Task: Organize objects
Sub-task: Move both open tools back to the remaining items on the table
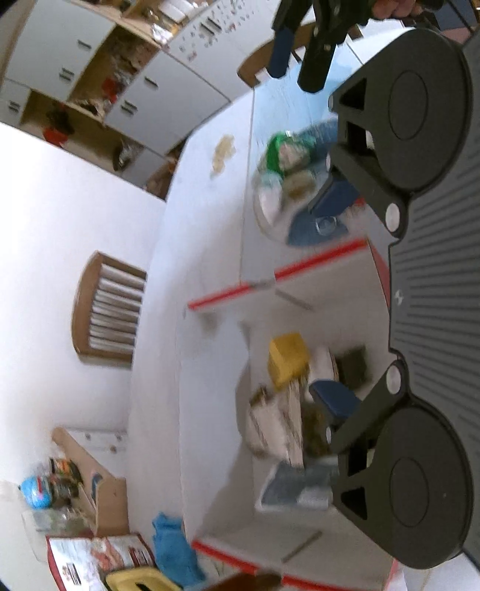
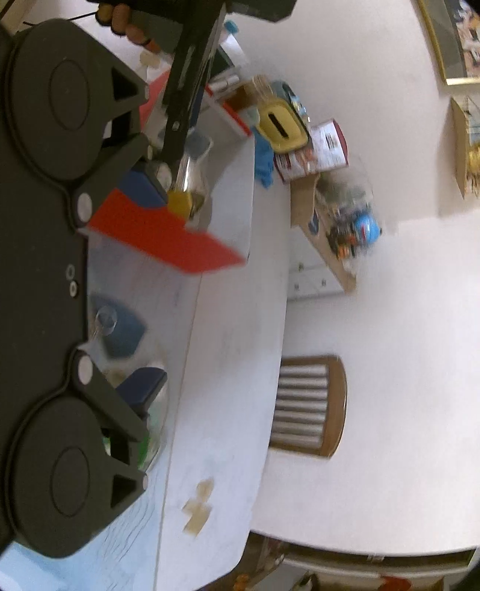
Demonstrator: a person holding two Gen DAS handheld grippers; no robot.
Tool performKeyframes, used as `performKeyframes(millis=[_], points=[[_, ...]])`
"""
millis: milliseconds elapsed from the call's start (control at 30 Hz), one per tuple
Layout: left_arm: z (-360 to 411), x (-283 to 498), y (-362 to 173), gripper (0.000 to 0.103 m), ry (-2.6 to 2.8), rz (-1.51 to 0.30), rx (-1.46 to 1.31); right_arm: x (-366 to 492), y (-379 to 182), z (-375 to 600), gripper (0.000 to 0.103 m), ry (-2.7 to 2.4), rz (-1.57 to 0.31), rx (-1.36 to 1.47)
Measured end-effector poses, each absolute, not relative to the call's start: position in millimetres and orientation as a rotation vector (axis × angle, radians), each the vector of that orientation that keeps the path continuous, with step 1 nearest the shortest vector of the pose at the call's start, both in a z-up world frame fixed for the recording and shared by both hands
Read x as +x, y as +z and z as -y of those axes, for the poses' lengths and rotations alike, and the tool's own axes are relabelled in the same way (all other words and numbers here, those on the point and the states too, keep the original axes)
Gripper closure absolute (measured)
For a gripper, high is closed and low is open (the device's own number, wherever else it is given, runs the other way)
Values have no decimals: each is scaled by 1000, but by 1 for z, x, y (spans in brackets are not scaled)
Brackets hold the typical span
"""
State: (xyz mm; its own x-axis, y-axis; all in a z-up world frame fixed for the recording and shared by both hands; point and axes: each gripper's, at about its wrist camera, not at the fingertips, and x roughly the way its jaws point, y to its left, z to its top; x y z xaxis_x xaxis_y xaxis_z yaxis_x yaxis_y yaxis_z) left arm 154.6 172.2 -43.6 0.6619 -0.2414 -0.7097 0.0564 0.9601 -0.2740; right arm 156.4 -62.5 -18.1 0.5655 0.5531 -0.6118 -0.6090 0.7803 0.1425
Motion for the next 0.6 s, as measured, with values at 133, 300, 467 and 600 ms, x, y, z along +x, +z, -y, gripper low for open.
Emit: performKeyframes(millis=[133,300,467,600], points=[[-149,150,-41,0,-228,-773,-234,161,-25,93,11,615,-699,-70],[-114,150,-42,0,-276,-741,-217,166,-31,126,11,567,-712,-44],[-76,149,-52,0,-331,-727,-191,174,-39,150,11,549,-724,-42],[-49,150,-60,0,-381,-730,-201,183,-48,166,11,543,-746,-45]])
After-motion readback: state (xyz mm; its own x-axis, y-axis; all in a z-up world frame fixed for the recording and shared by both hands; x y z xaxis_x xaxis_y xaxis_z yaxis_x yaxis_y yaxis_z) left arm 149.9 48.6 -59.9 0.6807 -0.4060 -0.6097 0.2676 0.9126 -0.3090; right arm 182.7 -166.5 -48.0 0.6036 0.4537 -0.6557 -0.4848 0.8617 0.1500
